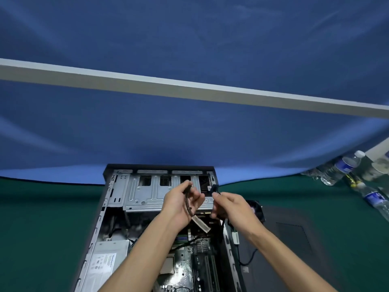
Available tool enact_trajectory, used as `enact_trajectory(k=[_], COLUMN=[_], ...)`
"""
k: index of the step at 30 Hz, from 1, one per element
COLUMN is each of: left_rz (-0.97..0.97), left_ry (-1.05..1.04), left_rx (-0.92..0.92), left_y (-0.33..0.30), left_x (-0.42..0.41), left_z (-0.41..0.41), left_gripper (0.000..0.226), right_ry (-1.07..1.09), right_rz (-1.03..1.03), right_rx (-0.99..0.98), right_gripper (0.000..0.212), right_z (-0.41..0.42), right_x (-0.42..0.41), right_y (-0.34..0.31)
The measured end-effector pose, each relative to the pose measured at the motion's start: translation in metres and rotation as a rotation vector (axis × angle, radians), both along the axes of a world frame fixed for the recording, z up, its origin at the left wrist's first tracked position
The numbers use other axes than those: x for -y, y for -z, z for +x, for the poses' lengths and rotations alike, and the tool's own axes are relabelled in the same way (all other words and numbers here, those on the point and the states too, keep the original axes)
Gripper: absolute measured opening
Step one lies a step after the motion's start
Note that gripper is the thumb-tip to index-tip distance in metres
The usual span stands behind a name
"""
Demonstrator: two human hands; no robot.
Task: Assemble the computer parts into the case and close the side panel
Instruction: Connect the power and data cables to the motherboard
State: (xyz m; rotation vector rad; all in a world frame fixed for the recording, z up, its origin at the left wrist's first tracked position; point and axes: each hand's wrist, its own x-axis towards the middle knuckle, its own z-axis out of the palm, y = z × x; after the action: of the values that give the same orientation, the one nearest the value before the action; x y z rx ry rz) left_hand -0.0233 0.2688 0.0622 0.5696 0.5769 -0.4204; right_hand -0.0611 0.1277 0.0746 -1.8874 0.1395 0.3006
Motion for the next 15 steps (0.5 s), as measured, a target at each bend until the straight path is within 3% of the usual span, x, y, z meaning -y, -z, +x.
enact_trajectory(k=[3, 7, 15], left_rz=[0.133, 0.577, 0.703], left_ry=[0.058, 0.255, 0.324], left_rx=[0.041, 0.169, 0.331], left_y=[0.002, 0.012, 0.030], left_x=[-0.011, -0.010, -0.011], left_z=[-0.002, -0.006, -0.007], left_gripper=[0.014, 0.016, 0.017], right_ry=[-0.020, -0.101, -0.071], right_rz=[-0.089, -0.212, -0.174], right_rx=[0.068, 0.112, 0.016], right_gripper=[0.039, 0.025, 0.012], right_z=[0.000, -0.001, 0.004], right_x=[-0.010, -0.024, -0.023], right_y=[0.006, 0.013, 0.023])
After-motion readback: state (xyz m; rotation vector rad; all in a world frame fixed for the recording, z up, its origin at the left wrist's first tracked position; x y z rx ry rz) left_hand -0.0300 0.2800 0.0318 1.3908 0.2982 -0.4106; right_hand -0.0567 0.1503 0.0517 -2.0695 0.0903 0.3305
